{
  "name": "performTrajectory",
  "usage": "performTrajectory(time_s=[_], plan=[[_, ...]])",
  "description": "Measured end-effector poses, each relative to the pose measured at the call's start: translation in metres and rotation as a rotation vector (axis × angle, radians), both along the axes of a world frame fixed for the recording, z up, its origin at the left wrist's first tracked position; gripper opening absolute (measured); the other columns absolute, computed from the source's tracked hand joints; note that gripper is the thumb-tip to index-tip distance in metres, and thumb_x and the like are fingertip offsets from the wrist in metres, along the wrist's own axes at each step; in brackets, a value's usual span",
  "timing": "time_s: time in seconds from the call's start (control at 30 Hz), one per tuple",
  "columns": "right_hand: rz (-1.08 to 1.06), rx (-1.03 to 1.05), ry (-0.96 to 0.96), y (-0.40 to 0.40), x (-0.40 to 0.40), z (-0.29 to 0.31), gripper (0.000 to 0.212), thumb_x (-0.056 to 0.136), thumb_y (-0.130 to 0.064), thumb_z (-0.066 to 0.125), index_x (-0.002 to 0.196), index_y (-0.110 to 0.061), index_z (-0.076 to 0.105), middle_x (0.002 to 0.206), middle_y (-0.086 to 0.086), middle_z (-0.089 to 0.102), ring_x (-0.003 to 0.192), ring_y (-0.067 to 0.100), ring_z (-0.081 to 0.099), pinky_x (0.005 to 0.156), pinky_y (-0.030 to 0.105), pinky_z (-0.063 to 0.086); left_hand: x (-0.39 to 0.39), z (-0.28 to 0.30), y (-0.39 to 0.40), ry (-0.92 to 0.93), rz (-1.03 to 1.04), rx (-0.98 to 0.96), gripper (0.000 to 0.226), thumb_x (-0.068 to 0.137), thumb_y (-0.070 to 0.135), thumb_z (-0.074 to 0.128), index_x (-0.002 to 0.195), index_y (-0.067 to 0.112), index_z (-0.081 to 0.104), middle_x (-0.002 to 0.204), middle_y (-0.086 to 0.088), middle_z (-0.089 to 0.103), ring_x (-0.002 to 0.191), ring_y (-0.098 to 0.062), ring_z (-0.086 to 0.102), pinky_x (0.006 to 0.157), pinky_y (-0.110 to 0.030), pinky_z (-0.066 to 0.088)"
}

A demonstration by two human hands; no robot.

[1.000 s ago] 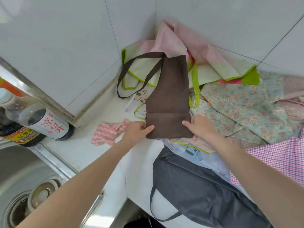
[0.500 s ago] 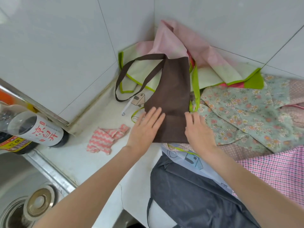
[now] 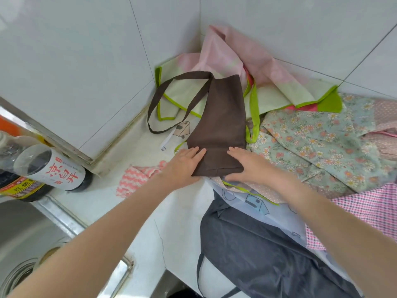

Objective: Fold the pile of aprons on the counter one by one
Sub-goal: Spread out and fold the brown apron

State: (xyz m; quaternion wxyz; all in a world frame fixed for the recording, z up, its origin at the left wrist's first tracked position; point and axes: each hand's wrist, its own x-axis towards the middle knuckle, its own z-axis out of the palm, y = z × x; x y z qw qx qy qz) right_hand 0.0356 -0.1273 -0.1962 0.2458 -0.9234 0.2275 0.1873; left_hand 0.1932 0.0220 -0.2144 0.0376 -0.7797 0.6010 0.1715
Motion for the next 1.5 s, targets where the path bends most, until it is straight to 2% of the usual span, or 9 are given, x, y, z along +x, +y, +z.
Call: performTrajectory(time_s=[0.27,0.37,0.47,0.73,0.87,0.97,1.13,1.3,1.5], plan=[[0.088,-0.183,0.058,-0.003,-0.005,0.049,0.013,0.086,-0.015,0.059,0.098,-0.015,0.063,0.093,0.005,0.063,0.089,0.023,0.058,0.068,0.030,0.042,0.004,0.059,0.009,0.357,0.180,-0.073,0.028,0.097,0.022,0.049,0.121,0.011,0.059,0.100,-0.013,0.065,0.094,-0.027,0.060,0.076,-0.029,0.040],[0.032,0.060,0.102,0.011,-0.025,0.059,0.015,0.085,-0.017,0.062,0.074,-0.025,0.057,0.077,-0.004,0.060,0.077,0.017,0.056,0.071,0.034,0.043,-0.006,0.053,0.036,0.811,0.316,0.003,0.028,0.096,0.011,0.050,0.123,0.004,0.054,0.117,-0.015,0.063,0.101,-0.021,0.060,0.093,-0.030,0.045],[-0.126,0.456,0.211,0.031,-0.045,0.054,0.015,0.091,-0.011,0.059,0.084,-0.025,0.058,0.088,-0.004,0.064,0.087,0.015,0.060,0.074,0.024,0.049,-0.023,0.042,0.064,1.112,0.459,0.130,0.029,0.095,0.009,0.051,0.124,0.009,0.053,0.114,-0.010,0.064,0.096,-0.021,0.064,0.089,-0.026,0.051],[-0.296,0.534,0.303,0.071,-0.078,0.011,0.002,0.096,-0.016,0.053,0.096,-0.014,0.054,0.098,0.008,0.063,0.085,0.024,0.065,0.078,0.026,0.051,-0.059,0.023,0.093,1.019,0.476,0.303,0.050,0.089,0.000,0.059,0.130,0.007,0.033,0.098,-0.015,0.058,0.078,-0.019,0.060,0.075,-0.023,0.052],[-0.195,0.173,0.266,0.082,-0.079,0.005,0.036,0.094,-0.028,0.055,0.123,-0.007,0.051,0.116,0.007,0.054,0.111,0.027,0.054,0.077,0.028,0.042,-0.082,0.029,0.093,0.146,0.002,0.163,0.091,0.083,0.033,0.067,0.149,0.019,0.006,0.148,-0.014,0.021,0.132,-0.032,0.030,0.104,-0.039,0.032],[-0.085,-0.108,0.226,0.101,-0.082,0.005,0.041,0.096,-0.026,0.051,0.129,-0.003,0.043,0.127,0.015,0.049,0.114,0.030,0.050,0.087,0.034,0.042,-0.099,0.026,0.092,0.022,-0.273,0.164,0.099,0.084,0.049,0.060,0.150,0.018,-0.007,0.157,-0.010,-0.012,0.145,-0.028,-0.008,0.116,-0.044,0.002],[0.200,-0.427,-0.029,0.129,-0.101,0.001,0.051,0.096,-0.020,0.046,0.142,-0.004,0.032,0.143,0.015,0.035,0.128,0.030,0.033,0.104,0.037,0.034,-0.119,0.008,0.094,-0.237,-0.390,0.172,0.087,0.092,0.044,0.046,0.149,0.004,-0.007,0.155,-0.023,-0.002,0.143,-0.038,0.003,0.116,-0.045,0.007],[0.208,-0.207,0.229,0.131,-0.119,-0.001,0.105,0.085,-0.065,0.046,0.149,-0.003,-0.010,0.157,0.012,-0.015,0.146,0.023,-0.009,0.118,0.032,0.003,-0.115,0.016,0.092,-0.141,-0.389,0.231,0.084,0.092,0.039,0.046,0.149,0.007,-0.008,0.156,-0.021,-0.006,0.144,-0.035,-0.002,0.117,-0.044,0.006],[0.109,0.001,0.180,0.121,-0.114,0.006,0.093,0.089,-0.038,0.057,0.150,-0.004,-0.005,0.159,0.010,-0.004,0.146,0.021,0.006,0.112,0.022,0.014,-0.088,0.034,0.087,0.260,-0.244,0.276,0.081,0.080,0.045,0.046,0.150,0.014,0.019,0.151,-0.012,0.027,0.134,-0.026,0.034,0.105,-0.027,0.028]])
